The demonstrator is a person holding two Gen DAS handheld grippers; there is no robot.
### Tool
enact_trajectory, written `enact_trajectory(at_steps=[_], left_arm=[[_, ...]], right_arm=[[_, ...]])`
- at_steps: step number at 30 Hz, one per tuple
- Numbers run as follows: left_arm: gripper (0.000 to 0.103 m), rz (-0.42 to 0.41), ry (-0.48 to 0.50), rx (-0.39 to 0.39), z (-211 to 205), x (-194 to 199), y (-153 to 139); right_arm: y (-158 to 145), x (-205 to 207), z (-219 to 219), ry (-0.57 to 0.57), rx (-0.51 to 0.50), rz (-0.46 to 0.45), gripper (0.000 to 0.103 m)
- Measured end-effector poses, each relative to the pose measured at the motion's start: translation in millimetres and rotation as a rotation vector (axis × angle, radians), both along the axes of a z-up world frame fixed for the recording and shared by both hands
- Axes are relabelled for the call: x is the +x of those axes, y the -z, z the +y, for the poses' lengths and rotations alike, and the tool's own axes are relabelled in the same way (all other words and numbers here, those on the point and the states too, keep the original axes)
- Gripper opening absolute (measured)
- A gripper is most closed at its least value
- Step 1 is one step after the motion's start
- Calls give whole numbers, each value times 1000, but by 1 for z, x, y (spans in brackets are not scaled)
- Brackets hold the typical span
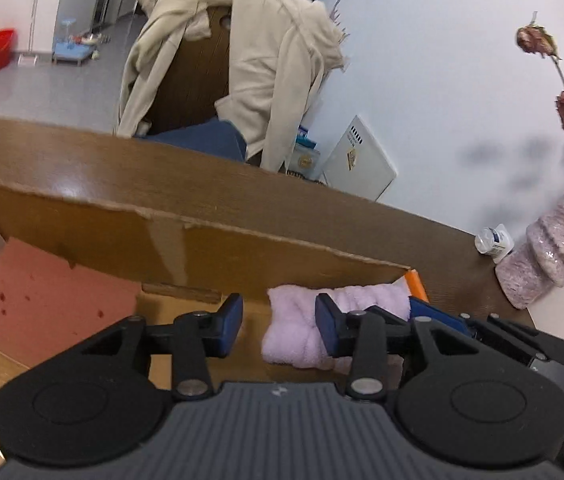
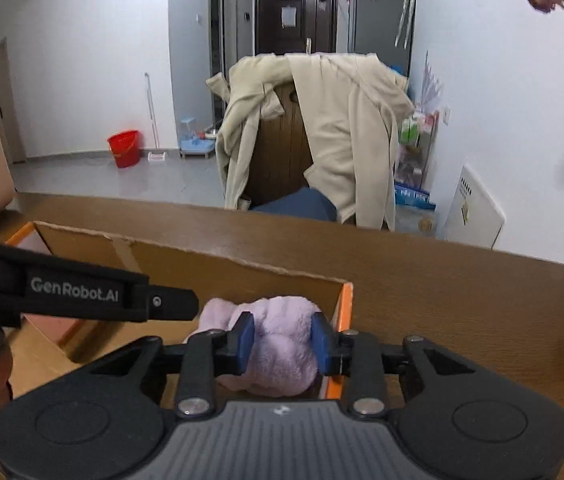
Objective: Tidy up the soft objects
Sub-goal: 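Carry the lilac towel into the box and open both grippers, then move both grippers back to the yellow-and-white plush toy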
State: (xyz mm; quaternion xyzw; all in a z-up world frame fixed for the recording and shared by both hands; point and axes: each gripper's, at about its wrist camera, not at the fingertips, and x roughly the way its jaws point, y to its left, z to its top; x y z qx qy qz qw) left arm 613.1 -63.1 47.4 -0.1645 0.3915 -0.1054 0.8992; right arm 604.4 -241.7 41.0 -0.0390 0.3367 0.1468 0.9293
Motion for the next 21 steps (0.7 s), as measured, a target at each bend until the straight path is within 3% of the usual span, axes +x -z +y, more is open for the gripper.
enact_trajectory(at_steps=[6,8,12,14,16,21], left_arm=[[44,-98,40,42,1,-39,-65],[54,-146,58,74,-1,-60,-91],[62,-238,70,122,6,-121,-137],[76,-274,67,147,10,-153,-153],[82,-308,63,172,13,-186,-165],[84,-369,25,223,26,-270,-169]], right_arm=[[-31,-21,-12,6,12,-58,41],[-53,-37,-20,-1,40,-93,44],[-99,-77,-36,-19,74,-170,48],[-118,-102,-45,-33,94,-201,50],[-134,-129,-52,-41,107,-235,57],[-149,-199,-65,-68,143,-285,65]])
